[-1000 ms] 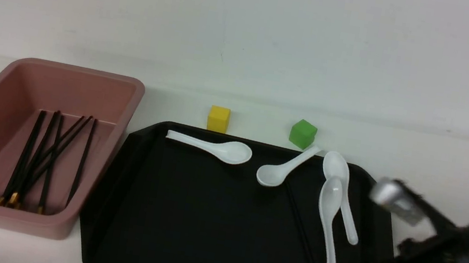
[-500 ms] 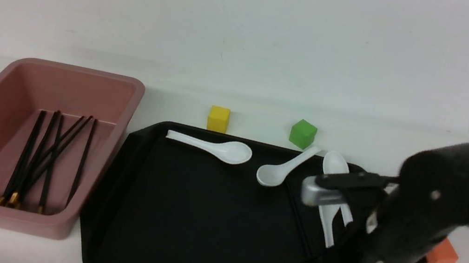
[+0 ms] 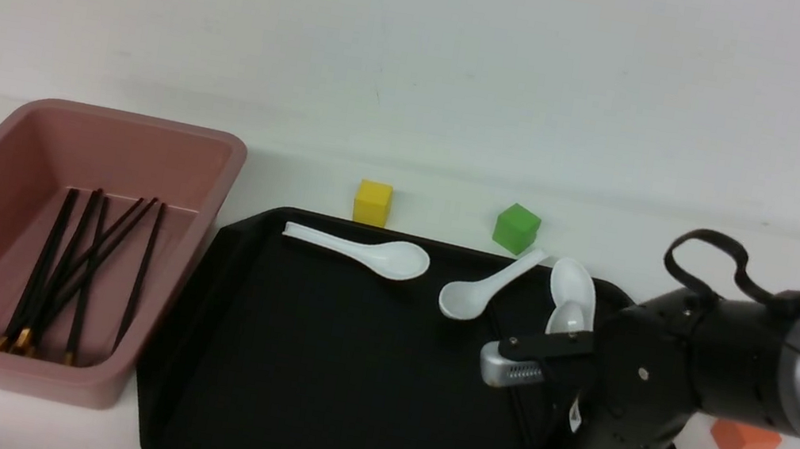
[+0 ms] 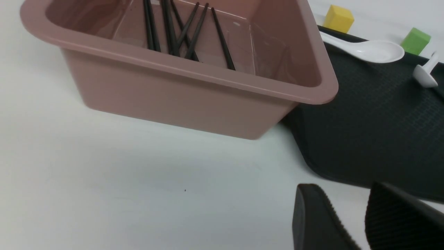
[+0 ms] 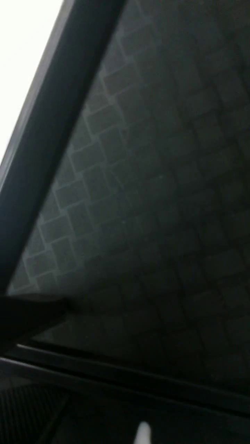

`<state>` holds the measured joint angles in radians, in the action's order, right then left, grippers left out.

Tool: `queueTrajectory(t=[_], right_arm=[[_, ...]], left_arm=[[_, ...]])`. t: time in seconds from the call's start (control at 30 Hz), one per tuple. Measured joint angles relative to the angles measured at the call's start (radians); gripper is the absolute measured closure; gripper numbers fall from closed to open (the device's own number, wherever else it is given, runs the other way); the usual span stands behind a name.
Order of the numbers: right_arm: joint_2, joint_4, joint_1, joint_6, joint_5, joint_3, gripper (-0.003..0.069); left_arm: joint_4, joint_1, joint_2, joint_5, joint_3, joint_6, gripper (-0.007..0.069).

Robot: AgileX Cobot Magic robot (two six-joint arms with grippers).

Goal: On white tablecloth take chopsticks from black tray and put them in box.
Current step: 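Move the gripper over the chopsticks on the black tray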

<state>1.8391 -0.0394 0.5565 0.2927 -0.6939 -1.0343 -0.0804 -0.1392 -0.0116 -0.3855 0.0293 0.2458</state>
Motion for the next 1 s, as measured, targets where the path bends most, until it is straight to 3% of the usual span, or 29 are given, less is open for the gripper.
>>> queueTrajectory(t=[0.3, 0.5, 0.77, 1.0], right_arm=[[0.007, 0.003, 0.0, 0.003, -0.011, -0.006, 0.0368], [0.007, 0.024, -0.005, 0.005, -0.019, -0.006, 0.0546], [-0.002, 0.015, -0.007, 0.005, -0.031, -0.006, 0.0542], [-0.047, 0.007, -0.007, 0.005, -0.161, -0.03, 0.0542]], left_arm=[[0.0, 0.0, 0.0, 0.0, 0.0, 0.0, 0.0386], [0.0, 0.0, 0.0, 0.0, 0.0, 0.0, 0.0386], [0.0, 0.0, 0.0, 0.0, 0.0, 0.0, 0.0386], [0.0, 0.0, 0.0, 0.0, 0.0, 0.0, 0.0386]])
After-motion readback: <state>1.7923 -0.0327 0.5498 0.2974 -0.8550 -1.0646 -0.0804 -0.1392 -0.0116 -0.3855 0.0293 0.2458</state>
